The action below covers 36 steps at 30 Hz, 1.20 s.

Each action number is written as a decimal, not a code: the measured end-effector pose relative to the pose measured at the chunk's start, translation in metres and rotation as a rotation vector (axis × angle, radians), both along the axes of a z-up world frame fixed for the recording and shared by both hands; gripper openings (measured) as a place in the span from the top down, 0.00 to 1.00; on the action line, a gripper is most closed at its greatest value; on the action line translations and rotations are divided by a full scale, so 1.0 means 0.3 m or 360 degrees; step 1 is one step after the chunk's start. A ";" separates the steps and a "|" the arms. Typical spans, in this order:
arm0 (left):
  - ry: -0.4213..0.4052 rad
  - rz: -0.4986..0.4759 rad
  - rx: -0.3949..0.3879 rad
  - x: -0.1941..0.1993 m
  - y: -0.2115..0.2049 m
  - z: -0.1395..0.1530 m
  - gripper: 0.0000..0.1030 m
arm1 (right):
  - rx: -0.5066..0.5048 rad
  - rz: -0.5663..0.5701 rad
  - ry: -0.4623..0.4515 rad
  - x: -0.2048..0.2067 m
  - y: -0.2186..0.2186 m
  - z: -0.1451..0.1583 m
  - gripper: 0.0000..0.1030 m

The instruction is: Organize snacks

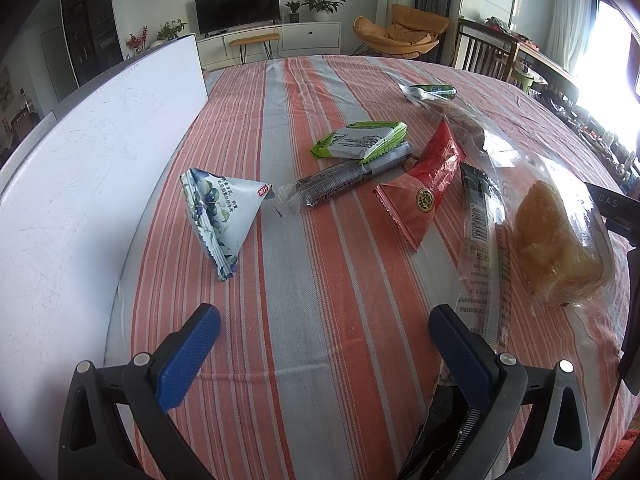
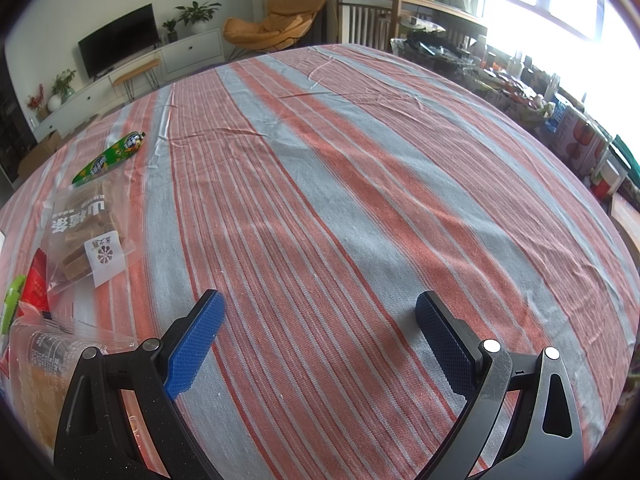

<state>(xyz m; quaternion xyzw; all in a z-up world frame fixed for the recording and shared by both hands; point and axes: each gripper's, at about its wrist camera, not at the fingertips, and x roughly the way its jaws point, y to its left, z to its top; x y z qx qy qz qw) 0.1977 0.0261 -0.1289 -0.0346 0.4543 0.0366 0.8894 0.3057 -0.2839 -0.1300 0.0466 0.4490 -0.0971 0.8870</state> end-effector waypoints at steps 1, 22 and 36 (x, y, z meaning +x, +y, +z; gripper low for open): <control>-0.0003 -0.0002 -0.0007 -0.001 0.002 0.001 0.00 | 0.0000 0.0000 0.0000 0.000 0.000 0.000 0.05; 0.0003 -0.0018 0.0008 0.002 -0.004 0.000 0.00 | 0.0001 0.0000 0.0000 0.000 0.000 0.000 0.05; 0.0002 -0.0018 0.0005 0.002 -0.004 0.000 0.00 | 0.0000 0.0000 0.0001 0.001 0.000 0.000 0.05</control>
